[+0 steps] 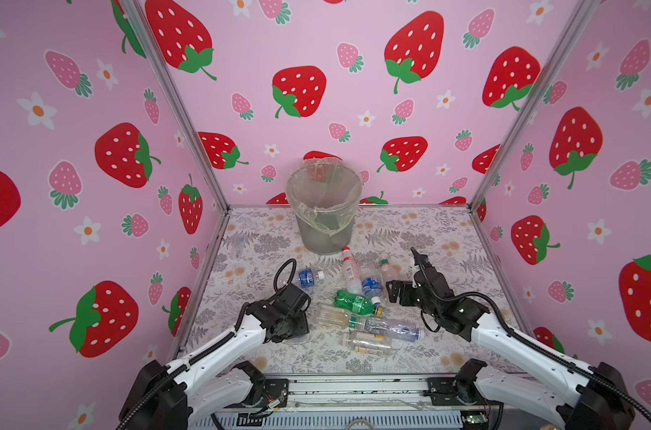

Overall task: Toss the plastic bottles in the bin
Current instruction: 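Lift the FIJI bottle with the left gripper and carry it to the wastebasket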

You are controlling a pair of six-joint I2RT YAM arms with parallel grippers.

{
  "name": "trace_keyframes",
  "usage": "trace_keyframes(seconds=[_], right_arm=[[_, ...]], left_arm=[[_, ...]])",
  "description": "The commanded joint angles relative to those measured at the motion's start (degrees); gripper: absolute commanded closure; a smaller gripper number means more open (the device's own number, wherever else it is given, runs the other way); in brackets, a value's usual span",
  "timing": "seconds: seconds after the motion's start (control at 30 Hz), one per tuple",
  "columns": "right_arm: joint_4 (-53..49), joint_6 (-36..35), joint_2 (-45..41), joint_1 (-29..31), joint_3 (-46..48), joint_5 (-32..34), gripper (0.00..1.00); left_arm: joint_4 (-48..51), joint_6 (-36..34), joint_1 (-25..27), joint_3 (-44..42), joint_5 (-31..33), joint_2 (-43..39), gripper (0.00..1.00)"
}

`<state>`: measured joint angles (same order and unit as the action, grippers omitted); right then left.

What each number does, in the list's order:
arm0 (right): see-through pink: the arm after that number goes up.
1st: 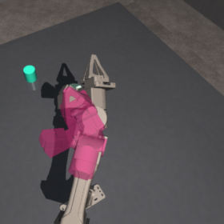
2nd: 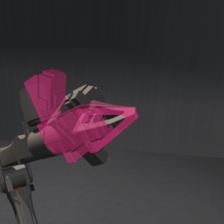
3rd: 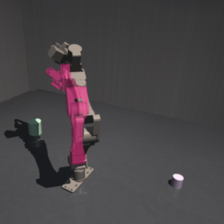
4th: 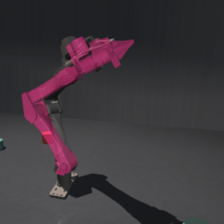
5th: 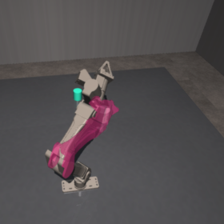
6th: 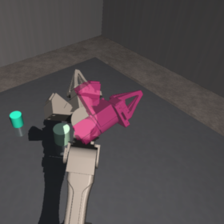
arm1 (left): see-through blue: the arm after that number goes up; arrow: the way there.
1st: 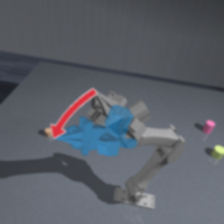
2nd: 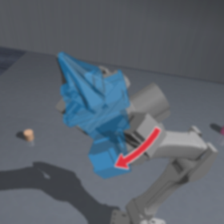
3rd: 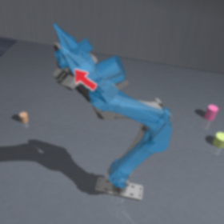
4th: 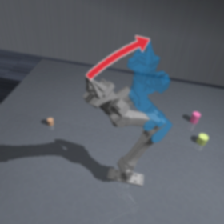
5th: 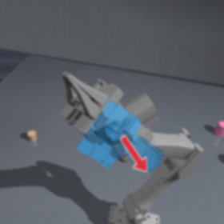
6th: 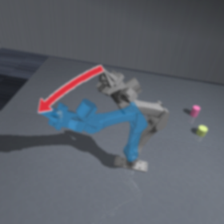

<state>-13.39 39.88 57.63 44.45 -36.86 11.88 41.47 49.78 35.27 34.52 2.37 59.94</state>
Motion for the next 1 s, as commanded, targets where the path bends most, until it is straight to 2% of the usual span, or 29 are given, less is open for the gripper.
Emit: trace_keyframes(seconds=[0.0, 0.7, 0.97], right_arm=[[-0.25, 1.24, -0.43, -0.33, 0.35, -0.12, 0.01], [-1.17, 1.95, -0.78, -0.96, 2.89, 0.42, 0.01], [-1.59, 2.04, -0.55, -1.12, 3.38, 0.29, 0.01]], left_arm=[[1.98, 0.41, 0.27, 3.2, 1.19, -1.1, 0.37], [7.09, -4.42, 0.05, 13.54, 6.34, -3.87, 0.37], [8.65, -7.94, -0.2, 21.82, 8.57, -3.18, 0.37]])
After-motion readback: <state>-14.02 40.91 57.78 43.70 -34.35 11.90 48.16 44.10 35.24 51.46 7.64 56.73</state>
